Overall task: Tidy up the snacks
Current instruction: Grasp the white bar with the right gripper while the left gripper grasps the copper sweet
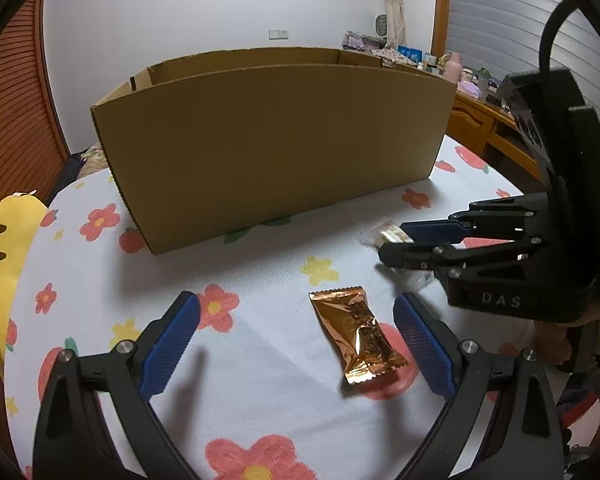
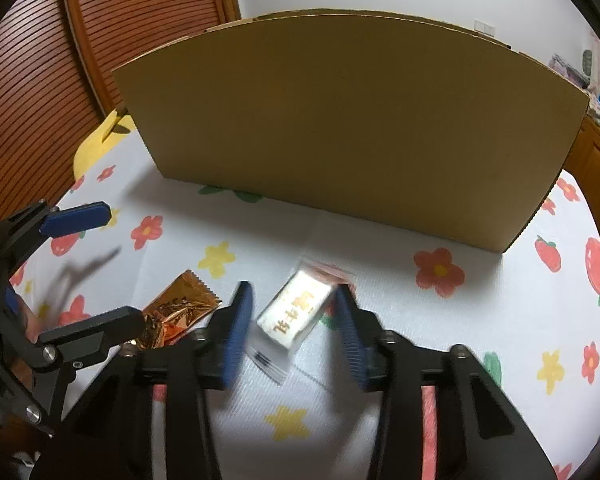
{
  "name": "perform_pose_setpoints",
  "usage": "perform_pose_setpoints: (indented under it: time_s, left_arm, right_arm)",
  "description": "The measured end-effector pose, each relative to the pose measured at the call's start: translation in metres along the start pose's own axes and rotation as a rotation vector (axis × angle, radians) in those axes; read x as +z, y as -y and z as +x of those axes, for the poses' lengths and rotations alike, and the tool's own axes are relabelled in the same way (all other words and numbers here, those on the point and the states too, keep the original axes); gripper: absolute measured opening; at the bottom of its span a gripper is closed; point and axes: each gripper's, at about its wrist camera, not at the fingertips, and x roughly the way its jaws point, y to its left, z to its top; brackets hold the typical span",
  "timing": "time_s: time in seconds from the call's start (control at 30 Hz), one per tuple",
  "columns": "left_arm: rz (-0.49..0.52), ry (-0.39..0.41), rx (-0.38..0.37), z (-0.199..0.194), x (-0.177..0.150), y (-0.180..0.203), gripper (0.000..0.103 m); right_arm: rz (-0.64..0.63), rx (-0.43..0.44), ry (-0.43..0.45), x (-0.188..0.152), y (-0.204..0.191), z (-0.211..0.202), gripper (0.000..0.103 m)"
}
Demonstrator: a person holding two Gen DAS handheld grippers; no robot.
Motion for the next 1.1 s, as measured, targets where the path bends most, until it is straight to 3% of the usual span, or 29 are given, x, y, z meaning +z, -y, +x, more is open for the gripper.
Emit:
perform_pose_setpoints:
  time_s: [0.1,0.27,0.43,0.57,0.63,0.7,0.83,0.93,1.0,1.1]
  left_arm:
    - [0.004,-0.03,-0.012,0.005,0.0,0.003,0.098]
    - [0.018,-0.083,-0.031,0.014,0.002,0.01,0.098]
    - [0.025,-0.083,-0.041,0.013,0.005,0.014,0.096]
    - [0.04,-0.101,-0.035,0.014,0.006,0.018,0.085]
    - [0.046,-0.113,-0.034,0.015,0.006,0.019,0.077]
    - [0.047,-0.132,-0.039,0.017,0.004,0.021,0.06]
    - [0.045,-0.149,-0.049,0.018,-0.001,0.021,0.051]
    - [0.047,-0.142,-0.046,0.015,-0.002,0.02,0.039]
    - [0.044,-0.143,-0.044,0.014,-0.002,0.019,0.026]
    - [0.044,-0.14,-0.047,0.012,-0.004,0.017,0.023]
  right_arm:
    - [-0.01,0.003,-0.003,-0.001,0.0,-0.001,0.02]
    - [-0.009,-0.005,0.004,-0.007,0.004,-0.006,0.02]
    - [0.014,0.004,0.027,-0.017,0.009,-0.018,0.02]
    - [0.038,0.018,0.055,-0.028,0.01,-0.03,0.02]
    - [0.038,0.014,0.068,-0.034,0.01,-0.036,0.02]
    - [0.038,0.009,0.079,-0.039,0.009,-0.042,0.02]
    - [0.033,0.001,0.091,-0.05,0.007,-0.048,0.02]
    - [0.022,-0.011,0.1,-0.055,0.002,-0.05,0.02]
    - [0.017,-0.013,0.111,-0.057,0.001,-0.052,0.02]
    - [0.023,-0.009,0.115,-0.058,0.003,-0.052,0.02]
